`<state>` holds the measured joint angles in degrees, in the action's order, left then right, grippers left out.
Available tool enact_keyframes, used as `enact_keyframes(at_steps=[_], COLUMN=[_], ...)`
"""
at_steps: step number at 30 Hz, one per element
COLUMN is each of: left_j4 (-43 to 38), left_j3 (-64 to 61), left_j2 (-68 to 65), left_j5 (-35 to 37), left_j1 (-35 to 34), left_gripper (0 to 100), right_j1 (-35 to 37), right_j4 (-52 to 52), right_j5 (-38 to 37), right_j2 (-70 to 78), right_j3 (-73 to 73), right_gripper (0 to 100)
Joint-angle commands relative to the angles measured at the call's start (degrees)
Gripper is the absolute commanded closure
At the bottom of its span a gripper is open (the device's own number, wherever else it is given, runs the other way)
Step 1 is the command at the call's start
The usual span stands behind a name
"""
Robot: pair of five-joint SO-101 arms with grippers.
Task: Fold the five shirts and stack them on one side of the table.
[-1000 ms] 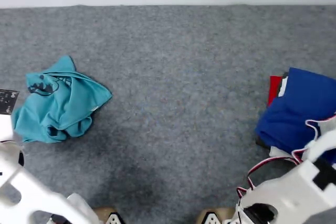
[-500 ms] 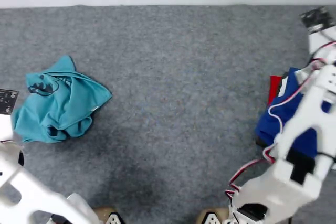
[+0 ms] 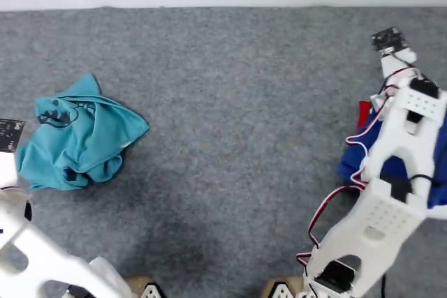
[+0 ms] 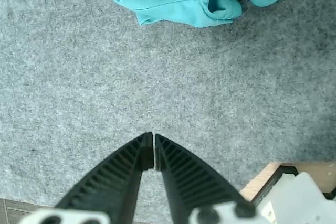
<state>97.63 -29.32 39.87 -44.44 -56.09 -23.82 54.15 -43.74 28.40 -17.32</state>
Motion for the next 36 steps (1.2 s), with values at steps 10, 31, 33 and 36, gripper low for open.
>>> enact_keyframes(at_steps=[10, 31, 33, 36], left_j4=[-0.53, -0.53, -0.97, -2.73], left_j3=[0.13, 0.4, 0.4, 0.48], left_j2=[1.32, 1.41, 1.41, 1.32], left_j5=[-0.35, -0.18, 1.32, 4.04], left_j1=[0.09, 0.0, 0.09, 1.41], left_gripper=[98, 98, 98, 98], right_j1=[-15.78, -11.3, -9.45, -6.37], right_j4=[6.29, 29.05, 33.98, 43.3], right_j5=[-2.73, -0.62, -0.53, -0.53], right_j2=[-13.93, -19.03, -20.7, -22.11], right_j3=[0.62, -14.51, -14.42, -14.42], right_gripper=[99.0, 99.0, 99.0, 99.0])
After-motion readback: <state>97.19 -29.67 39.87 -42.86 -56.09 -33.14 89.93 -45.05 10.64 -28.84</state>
